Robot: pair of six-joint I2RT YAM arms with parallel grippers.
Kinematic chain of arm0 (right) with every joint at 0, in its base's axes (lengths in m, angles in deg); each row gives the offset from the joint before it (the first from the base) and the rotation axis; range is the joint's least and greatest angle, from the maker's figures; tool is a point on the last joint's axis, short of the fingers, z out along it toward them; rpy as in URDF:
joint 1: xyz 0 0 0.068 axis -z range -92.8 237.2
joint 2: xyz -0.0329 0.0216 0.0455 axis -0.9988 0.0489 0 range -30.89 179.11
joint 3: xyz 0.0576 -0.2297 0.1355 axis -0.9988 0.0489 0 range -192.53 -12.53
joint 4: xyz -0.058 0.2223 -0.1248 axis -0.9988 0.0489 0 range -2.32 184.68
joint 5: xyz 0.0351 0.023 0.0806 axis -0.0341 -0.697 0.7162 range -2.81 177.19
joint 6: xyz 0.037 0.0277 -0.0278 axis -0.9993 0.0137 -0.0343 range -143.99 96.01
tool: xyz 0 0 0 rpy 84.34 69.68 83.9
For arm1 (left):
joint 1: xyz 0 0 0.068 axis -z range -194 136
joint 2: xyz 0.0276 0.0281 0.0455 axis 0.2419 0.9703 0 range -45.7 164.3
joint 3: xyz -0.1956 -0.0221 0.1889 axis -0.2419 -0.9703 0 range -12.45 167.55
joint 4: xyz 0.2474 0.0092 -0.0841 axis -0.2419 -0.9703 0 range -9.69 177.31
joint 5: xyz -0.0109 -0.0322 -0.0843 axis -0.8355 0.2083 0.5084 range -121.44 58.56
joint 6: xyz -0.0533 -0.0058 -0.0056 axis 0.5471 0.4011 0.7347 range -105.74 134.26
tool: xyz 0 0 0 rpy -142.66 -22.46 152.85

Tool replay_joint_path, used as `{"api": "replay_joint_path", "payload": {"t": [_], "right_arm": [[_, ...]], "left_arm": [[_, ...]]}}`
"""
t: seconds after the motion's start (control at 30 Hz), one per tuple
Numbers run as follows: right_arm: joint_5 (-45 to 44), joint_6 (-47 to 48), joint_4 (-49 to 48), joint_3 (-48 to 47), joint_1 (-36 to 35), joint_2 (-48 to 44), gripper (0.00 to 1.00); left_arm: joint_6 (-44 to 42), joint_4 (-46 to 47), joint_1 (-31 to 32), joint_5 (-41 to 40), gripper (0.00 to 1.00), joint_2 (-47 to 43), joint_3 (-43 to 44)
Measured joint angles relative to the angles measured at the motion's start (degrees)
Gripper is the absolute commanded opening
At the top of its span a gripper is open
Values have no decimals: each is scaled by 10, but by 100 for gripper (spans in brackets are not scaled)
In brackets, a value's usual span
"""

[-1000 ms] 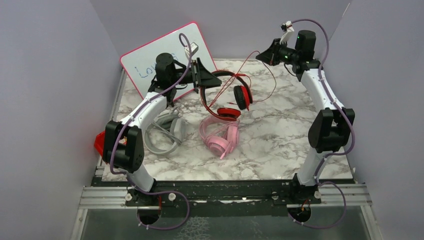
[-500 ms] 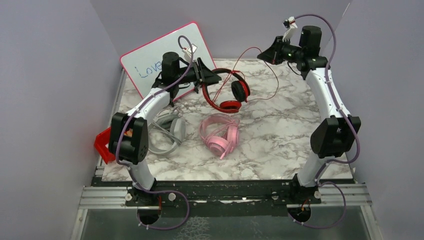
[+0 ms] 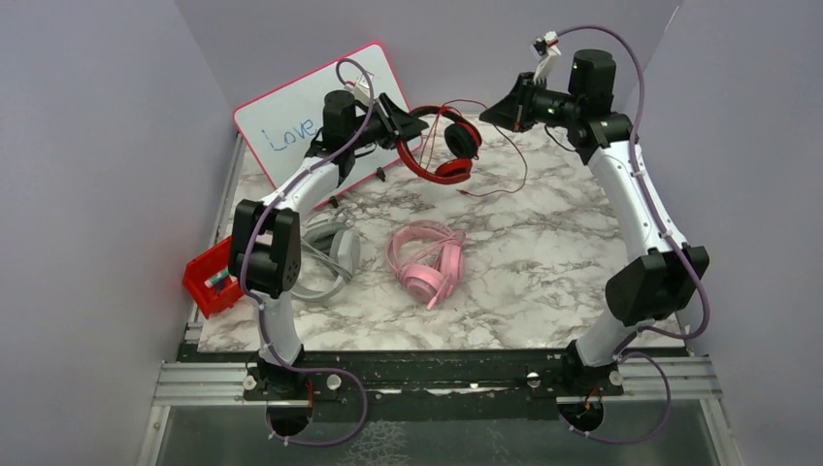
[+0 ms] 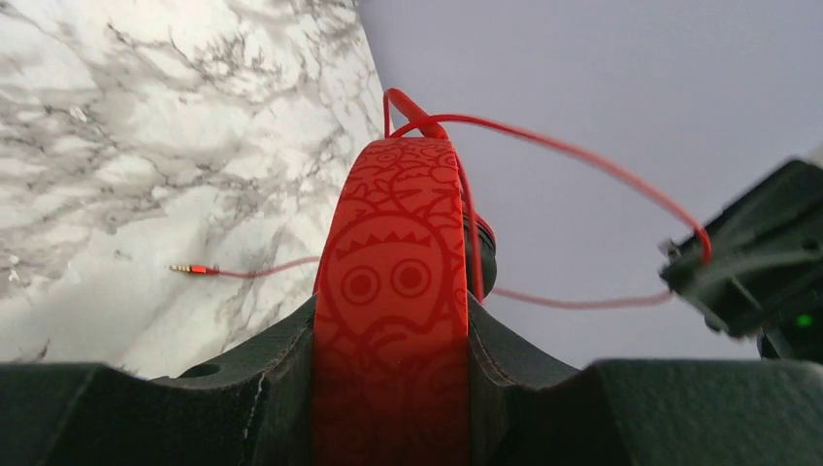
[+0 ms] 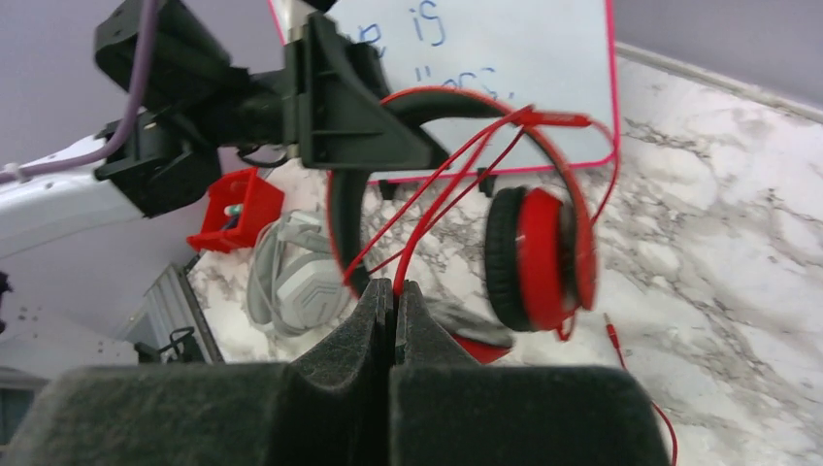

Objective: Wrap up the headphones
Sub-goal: Wrap the headphones cable around the headphones.

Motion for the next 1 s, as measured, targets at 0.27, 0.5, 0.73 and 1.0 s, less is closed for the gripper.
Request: {"api": "replay_joint_path", "payload": {"t": [0.27, 0.5, 0.73, 1.0], "right_arm": [[-2, -23, -14, 49, -62, -36, 0], [-16, -50, -54, 125, -98, -37, 0], [-28, -105, -153, 225, -109, -62, 4], [-55, -148, -290, 318, -134, -109, 12]], "left_arm": [[40, 32, -1, -59, 0, 35, 50], [88, 60, -1, -75, 0, 53, 85], [118, 79, -1, -80, 0, 53, 101], [165, 116, -1, -83, 0, 53, 104]]}}
